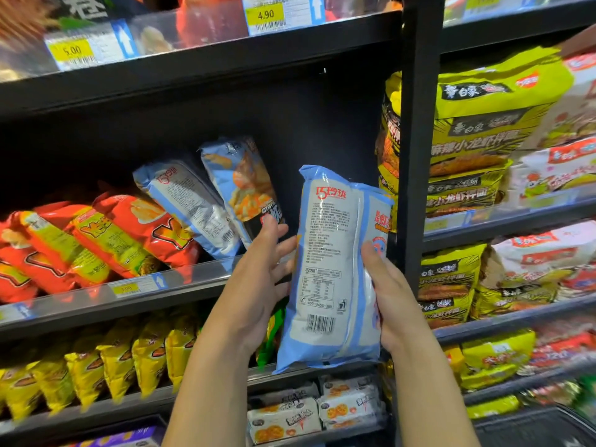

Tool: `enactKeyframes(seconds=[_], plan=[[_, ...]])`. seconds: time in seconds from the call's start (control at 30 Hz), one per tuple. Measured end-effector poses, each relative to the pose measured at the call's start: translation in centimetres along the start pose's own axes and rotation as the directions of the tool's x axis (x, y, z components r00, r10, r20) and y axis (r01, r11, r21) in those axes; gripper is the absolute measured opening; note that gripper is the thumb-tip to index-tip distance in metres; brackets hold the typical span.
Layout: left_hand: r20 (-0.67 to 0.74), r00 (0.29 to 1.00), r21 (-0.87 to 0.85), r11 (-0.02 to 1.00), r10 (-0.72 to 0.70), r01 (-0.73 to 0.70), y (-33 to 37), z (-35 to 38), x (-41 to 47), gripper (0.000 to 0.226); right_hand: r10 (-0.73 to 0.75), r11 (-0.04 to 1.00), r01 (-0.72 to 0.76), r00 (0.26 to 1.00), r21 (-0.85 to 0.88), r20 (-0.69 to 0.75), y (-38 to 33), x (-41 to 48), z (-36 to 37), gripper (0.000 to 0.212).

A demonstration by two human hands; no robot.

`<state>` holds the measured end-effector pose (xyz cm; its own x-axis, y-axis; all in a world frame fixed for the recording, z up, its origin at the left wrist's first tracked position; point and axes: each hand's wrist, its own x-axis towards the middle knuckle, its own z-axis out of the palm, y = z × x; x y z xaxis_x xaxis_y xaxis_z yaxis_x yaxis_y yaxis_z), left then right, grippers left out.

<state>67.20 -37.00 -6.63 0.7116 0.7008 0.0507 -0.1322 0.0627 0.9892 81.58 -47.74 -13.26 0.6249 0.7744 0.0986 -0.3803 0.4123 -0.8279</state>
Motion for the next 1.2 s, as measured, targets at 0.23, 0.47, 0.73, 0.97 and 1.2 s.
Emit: enactKeyframes(seconds=[0.23, 0.47, 0.73, 0.97, 1.2], plan=[[0.003, 0.999, 0.238, 0.970, 0.048, -0.048, -1.3, 1.4, 0.6, 0.058, -0.012, 0.967, -0.001, 0.999, -0.255, -0.050, -0.3, -0.5, 1.8, 0.065], [-0.025, 0.985, -0.105, 0.981, -0.169, 0.165, -1.4, -0.1, 0.7, 0.063, 0.023, 0.979, -0.009, 0.998, -0.205, 0.067, -2.8, -1.2, 0.4, 0.074], [-0.026, 0.992, -0.243, 0.963, -0.125, 0.115, -2.2, 0.0, 0.6, 0.063, -0.028, 0.938, 0.069, 0.992, -0.340, 0.124, -3.1, -1.8, 0.8, 0.065], [-0.039, 0.970, 0.097, 0.967, 0.241, -0.236, -2.8, 0.4, 0.5, 0.042, -0.042, 0.933, 0.099, 0.985, -0.346, 0.168, -2.3, -1.8, 0.4, 0.054], [0.185, 0.936, 0.203, 0.920, 0.300, -0.336, -3.1, -1.5, -0.1, 0.074, -0.151, 0.862, 0.222, 0.971, -0.456, 0.187, -2.2, -1.6, -2.1, 0.039]])
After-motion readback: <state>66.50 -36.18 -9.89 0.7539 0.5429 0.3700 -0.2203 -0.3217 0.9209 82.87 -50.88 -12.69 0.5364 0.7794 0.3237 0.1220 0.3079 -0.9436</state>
